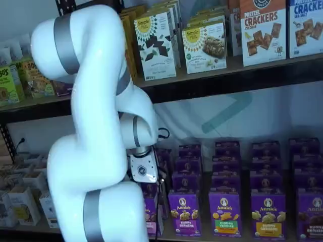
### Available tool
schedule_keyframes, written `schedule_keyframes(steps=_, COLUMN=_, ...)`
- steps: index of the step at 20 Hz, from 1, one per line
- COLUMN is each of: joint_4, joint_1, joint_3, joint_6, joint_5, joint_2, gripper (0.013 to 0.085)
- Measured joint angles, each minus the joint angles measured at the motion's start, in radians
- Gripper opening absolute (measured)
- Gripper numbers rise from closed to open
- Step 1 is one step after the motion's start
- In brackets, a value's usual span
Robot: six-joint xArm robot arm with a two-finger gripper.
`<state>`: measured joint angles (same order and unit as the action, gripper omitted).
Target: Pick up the purple box with a pink patch in the middle, on the bottom shelf, the first box from the left
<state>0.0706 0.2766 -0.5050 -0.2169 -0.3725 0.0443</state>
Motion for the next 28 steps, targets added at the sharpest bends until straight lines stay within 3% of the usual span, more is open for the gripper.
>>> schedule_keyframes(steps=4, joint_4=-0.066, joint_1=0.007, joint_3=-0.047, joint_6=-0.068, joint_5=0.005, joint_2=0.055, gripper=0.085)
schedule_keyframes(steps=14, joint_4=-0.173, joint_1=0.033, joint_3=-0.189, joint_6=-0.194, joint_5=0.009, joint_2=0.229, gripper=0.085)
schedule_keyframes(steps=22, joint_4=-0.172, joint_1=0.038, joint_3=-0.285, joint_6=-0.198, joint_5=0.045, joint_2=0.341, gripper=0.085)
schedule_keyframes(steps=28, joint_4=-0.137, joint_1=0.045, joint_3=-0.349, joint_6=-0.172, joint_5=0.052, joint_2=0.399, gripper=0.085)
